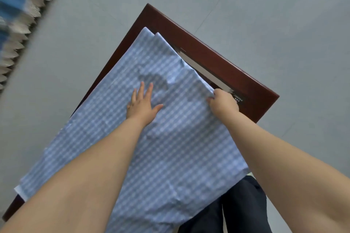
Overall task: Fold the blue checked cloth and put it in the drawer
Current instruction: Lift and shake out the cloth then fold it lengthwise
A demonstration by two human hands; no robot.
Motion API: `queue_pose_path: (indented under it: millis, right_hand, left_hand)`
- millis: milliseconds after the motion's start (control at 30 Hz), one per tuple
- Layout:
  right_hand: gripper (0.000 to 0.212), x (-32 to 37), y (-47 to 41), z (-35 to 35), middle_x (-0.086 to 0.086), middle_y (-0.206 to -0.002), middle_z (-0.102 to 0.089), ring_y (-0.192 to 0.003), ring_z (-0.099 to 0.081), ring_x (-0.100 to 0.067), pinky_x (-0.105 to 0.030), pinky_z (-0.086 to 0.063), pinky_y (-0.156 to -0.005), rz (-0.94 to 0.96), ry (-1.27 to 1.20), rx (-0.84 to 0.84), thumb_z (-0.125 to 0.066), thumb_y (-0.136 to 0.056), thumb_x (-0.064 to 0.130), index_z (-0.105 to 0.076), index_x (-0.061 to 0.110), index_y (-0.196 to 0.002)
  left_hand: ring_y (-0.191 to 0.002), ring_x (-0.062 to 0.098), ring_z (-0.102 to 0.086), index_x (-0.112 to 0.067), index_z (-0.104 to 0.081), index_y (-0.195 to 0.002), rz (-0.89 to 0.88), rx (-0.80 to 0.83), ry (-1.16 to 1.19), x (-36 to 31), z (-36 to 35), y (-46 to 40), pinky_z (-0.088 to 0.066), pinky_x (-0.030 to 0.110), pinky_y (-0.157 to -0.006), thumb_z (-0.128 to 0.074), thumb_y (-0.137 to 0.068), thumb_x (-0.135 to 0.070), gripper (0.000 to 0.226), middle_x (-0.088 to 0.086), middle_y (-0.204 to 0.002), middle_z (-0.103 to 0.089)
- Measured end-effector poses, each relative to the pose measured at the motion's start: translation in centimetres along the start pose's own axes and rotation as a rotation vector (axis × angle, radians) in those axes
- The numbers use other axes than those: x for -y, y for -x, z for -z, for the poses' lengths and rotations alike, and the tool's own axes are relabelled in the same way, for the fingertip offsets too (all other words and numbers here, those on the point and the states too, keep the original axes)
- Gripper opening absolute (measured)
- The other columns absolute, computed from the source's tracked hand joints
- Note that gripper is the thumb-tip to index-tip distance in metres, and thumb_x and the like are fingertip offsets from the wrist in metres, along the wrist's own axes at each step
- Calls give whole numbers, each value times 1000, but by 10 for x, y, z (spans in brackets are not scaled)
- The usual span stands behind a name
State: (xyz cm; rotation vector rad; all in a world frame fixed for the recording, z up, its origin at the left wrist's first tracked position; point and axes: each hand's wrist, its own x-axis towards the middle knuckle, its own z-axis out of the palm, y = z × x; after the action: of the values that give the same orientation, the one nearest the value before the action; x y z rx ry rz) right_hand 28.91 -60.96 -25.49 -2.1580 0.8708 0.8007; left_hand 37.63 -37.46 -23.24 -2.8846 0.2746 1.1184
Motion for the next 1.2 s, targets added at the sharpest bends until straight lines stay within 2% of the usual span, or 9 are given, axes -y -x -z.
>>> queue_pose_path:
  millis: [100,233,367,433,567,700,800,900,1200]
  right_hand:
    - [11,24,-10,-9,-9,-82,-55,-82,-53,-34,-31,-33,-64,-6,-151,-87,-46,-91,19,-49,10,-85]
    - [13,33,-19,-14,-6,-82,-55,-81,-54,-33,-31,-34,-62,-81,-140,-74,-44,-89,22,-51,11,-90]
    - [21,33,-25,-15,-8,-110,-53,-104,-46,-32,-36,-36,-78,42,140,-245,-47,-91,24,-63,12,-99]
    - [21,35,-31,-15,-5,-123,-47,-113,-41,-30,-38,-34,-89,122,74,-302,-53,-91,29,-67,16,-99]
    - [28,44,-48,-2,-2,-122,-46,-107,-49,-26,-33,-40,-82,81,-144,-75,-53,-91,46,-63,24,-104]
    - [17,41,-55,2,-1,-105,-62,-102,-56,-26,-35,-44,-79,142,-188,-34,-55,-89,46,-61,30,-92]
    - [13,38,-51,4,1,-92,-59,-90,-56,-22,-29,-37,-68,171,-252,-44,-59,-89,39,-56,27,-84]
    - [14,37,-43,5,-1,-95,-56,-85,-52,-20,-29,-35,-68,201,-270,-62,-59,-90,34,-57,22,-84]
    - [10,31,-13,30,-4,-97,-58,-85,-51,-21,-28,-36,-69,159,-265,-96,-57,-91,25,-55,24,-81]
  left_hand:
    - [-147,23,13,-38,11,-149,-100,-72,-26,-4,8,-16,-15,52,-114,-42,-91,-60,82,-9,-158,22]
    - [-147,26,13,-37,11,-149,-23,23,30,-11,21,-48,-16,55,-114,-43,-88,-63,85,-8,-158,21]
    - [-147,28,5,-28,1,-152,53,49,45,-11,41,-81,-15,57,-114,-43,-85,-69,90,-2,-161,10]
    - [-148,28,3,-24,-1,-152,35,-16,42,-16,56,-96,-15,56,-114,-38,-86,-69,88,0,-161,9]
    - [-148,25,3,-36,-3,-151,-263,-231,-238,-35,91,-129,-16,54,-115,-44,-96,-45,69,-2,-161,10]
    - [-148,20,-8,-21,-48,-125,-629,-112,-598,-66,110,-150,-13,54,-114,-64,-86,-36,44,-1,-156,-24]
    - [-111,28,-54,-20,-44,-96,-696,-112,-579,-74,121,-149,-28,44,-103,-66,-81,-40,34,5,-110,-64]
    - [-75,27,-50,-18,-39,-91,-699,-165,-515,-65,132,-138,-28,34,-81,-60,-87,-43,32,3,-79,-64]
    - [-70,35,-53,-14,-47,-100,-693,-295,-416,-24,154,-63,-30,34,-56,-52,-95,-34,21,15,-84,-63]
